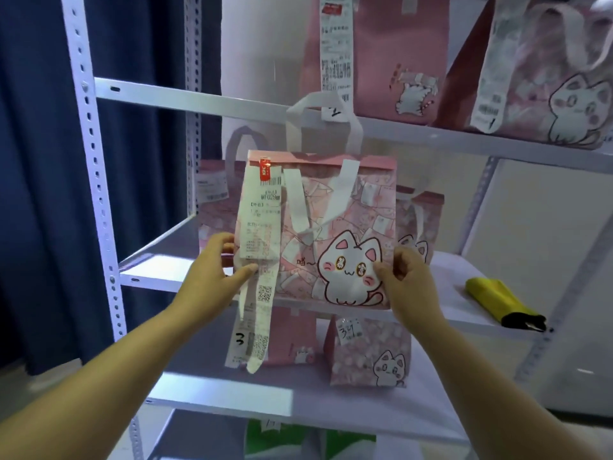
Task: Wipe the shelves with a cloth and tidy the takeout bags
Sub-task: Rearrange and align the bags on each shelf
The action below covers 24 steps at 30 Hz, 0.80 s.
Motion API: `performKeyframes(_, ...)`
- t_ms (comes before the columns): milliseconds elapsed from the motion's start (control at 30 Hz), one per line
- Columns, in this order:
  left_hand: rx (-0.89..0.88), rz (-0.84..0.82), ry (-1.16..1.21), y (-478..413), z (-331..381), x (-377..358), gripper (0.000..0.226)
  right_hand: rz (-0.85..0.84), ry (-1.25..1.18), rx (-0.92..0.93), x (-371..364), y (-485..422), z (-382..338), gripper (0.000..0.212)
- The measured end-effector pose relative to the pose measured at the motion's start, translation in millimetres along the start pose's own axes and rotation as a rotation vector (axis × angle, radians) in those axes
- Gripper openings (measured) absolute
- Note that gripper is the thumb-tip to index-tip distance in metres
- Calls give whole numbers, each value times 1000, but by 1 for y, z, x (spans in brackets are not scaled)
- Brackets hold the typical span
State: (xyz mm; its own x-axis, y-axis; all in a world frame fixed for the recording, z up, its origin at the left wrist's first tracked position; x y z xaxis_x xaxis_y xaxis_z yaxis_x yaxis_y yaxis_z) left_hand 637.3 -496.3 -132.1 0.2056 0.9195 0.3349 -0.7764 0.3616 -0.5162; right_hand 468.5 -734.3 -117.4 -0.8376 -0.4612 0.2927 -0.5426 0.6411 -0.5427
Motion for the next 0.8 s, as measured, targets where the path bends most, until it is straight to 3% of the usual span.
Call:
performKeyframes(67, 12, -22, -14, -16, -11, -15, 40, 6, 28, -61, -6, -11, 14, 3)
performKeyframes(433, 79, -144, -39, -75, -75, -75, 39, 42, 172, -258, -49, -55, 81, 10)
performKeyframes(800, 59, -181, -37, -86, -97, -91, 48, 115, 233, -334, -59, -67, 97, 9)
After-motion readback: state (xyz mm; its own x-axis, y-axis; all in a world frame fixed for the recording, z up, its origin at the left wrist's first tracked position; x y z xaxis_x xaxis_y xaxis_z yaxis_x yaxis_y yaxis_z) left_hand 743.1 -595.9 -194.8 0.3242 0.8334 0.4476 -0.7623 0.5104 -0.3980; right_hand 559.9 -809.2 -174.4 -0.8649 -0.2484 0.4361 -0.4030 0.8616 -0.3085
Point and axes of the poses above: each hand's wrist, its own y-axis away from the middle knuckle, its own x-axis out of the back of the hand, z = x × y, the point moved 1 cm from there along -y, towards the middle knuckle, and after that the axes turned 3 degrees about z, right-handed, at the moved point
